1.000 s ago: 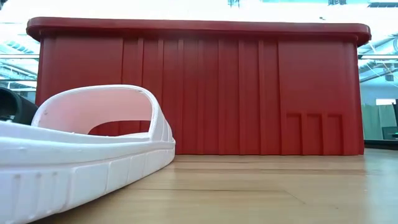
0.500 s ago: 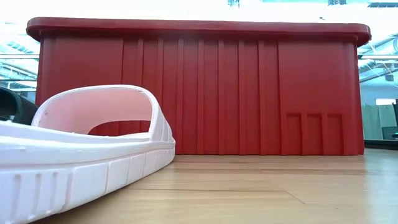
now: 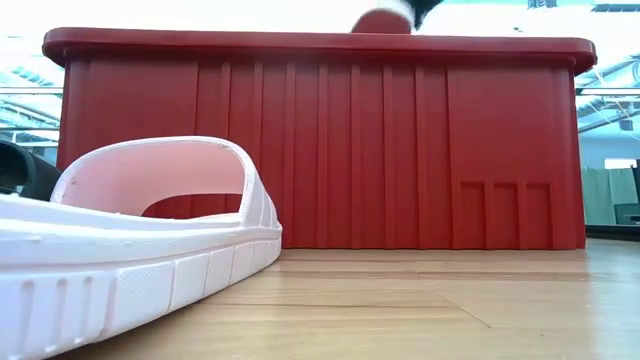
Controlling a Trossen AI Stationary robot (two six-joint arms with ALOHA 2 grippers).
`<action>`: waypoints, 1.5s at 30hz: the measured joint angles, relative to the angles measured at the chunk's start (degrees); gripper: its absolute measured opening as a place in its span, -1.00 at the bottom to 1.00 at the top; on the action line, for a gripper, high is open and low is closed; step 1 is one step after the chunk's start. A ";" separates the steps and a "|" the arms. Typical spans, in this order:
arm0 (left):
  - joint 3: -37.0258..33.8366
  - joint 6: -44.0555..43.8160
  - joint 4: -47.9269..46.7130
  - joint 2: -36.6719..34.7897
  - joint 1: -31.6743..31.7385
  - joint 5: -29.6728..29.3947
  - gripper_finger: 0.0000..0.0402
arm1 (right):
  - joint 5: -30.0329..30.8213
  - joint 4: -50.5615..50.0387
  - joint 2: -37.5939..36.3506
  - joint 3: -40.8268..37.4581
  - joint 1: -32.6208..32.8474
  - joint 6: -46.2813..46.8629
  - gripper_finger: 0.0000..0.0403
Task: Pick and place slides into bin
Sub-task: Put the pink slide into the red bin
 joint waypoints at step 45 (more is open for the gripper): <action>-20.55 -14.46 18.10 -0.43 40.33 37.79 0.25 | -7.79 37.13 10.48 -29.01 -15.53 -2.80 -0.98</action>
